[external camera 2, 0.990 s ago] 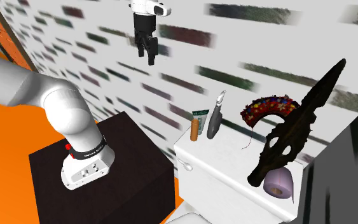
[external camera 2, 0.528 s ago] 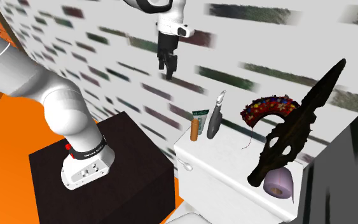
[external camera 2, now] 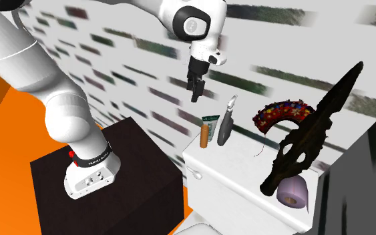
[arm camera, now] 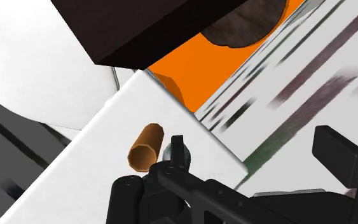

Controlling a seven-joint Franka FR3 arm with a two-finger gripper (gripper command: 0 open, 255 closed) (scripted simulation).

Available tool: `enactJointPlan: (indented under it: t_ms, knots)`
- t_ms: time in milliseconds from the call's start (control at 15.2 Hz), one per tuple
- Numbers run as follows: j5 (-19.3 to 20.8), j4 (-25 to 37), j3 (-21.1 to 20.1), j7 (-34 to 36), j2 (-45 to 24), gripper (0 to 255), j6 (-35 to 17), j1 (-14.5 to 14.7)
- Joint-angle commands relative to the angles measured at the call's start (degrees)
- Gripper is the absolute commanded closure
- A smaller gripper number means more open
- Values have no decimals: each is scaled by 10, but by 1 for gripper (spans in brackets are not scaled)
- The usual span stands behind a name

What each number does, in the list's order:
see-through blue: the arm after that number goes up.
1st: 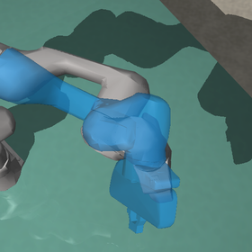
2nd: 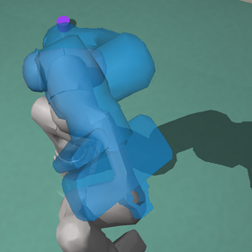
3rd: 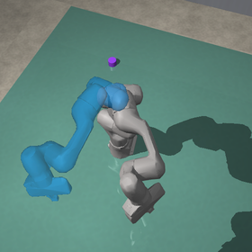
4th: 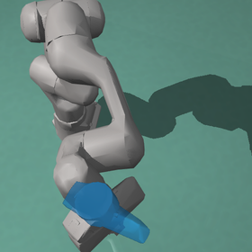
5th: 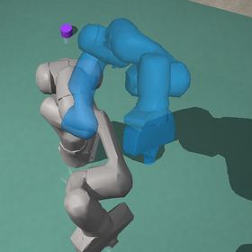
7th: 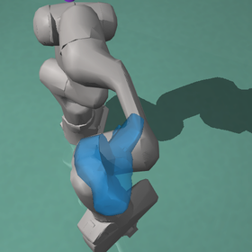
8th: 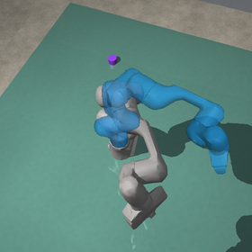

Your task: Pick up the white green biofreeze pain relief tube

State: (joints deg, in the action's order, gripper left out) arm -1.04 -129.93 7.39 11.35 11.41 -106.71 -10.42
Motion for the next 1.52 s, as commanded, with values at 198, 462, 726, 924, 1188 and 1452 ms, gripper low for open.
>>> enactJointPlan:
  t_ms: [198,462,726,924,1188,1452]
  knots:
    - [-11,36,28,14,-92,0,-36,-26]
    - [-20,52,41,18,-139,0,-58,-38]
    - [-24,39,40,14,-157,0,-87,-39]
    - [-28,32,40,11,-168,0,-106,-39]
    - [-28,32,40,12,-168,255,-106,-39]
    - [-28,32,40,11,-169,255,-105,-39]
